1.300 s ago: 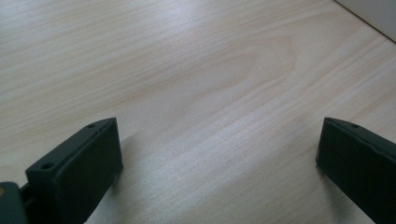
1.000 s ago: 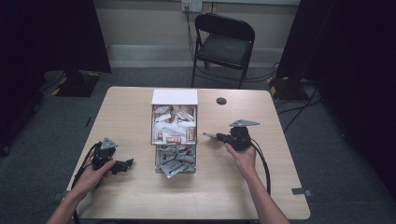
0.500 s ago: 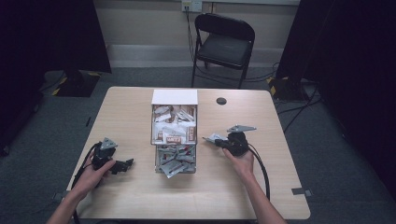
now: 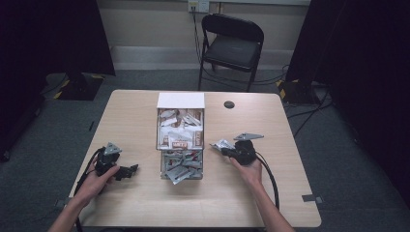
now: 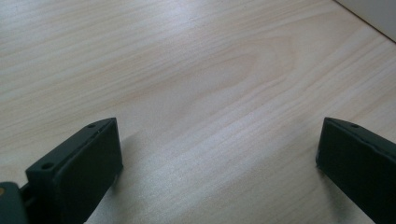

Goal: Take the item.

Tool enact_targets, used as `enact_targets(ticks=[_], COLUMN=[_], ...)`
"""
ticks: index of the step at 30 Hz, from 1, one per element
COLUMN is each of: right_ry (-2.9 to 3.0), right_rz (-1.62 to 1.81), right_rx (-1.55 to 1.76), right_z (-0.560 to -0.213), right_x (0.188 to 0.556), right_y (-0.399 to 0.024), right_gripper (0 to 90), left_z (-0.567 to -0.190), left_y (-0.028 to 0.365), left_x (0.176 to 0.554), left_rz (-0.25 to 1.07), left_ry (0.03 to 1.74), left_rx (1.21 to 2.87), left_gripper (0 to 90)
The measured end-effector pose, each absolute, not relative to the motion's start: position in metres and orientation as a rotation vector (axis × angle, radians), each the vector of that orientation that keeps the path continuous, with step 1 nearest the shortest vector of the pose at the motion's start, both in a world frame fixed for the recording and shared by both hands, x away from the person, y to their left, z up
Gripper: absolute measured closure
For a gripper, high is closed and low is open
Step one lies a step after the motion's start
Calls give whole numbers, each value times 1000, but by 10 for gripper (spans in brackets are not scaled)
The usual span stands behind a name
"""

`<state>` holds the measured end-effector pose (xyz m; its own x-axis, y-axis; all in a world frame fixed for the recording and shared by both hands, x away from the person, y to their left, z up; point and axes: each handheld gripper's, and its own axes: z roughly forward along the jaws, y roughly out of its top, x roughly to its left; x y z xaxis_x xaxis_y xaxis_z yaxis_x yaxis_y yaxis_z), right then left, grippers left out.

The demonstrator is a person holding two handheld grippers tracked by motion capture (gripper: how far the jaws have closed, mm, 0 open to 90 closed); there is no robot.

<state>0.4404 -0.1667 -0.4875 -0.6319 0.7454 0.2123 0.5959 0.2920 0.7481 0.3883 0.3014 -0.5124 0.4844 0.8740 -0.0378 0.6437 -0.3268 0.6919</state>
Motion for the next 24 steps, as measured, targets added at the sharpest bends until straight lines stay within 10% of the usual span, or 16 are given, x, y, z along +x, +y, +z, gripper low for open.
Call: enact_targets(ticks=[24], right_ry=[2333], right_rz=[1313], right_rx=[1300], right_z=[-483], right_x=[442], right_y=[-169], right_gripper=[494], left_z=[-512], left_y=[301], left_x=[388], left_rz=[455], left_ry=[1247], left_rx=[2080], left_gripper=[0])
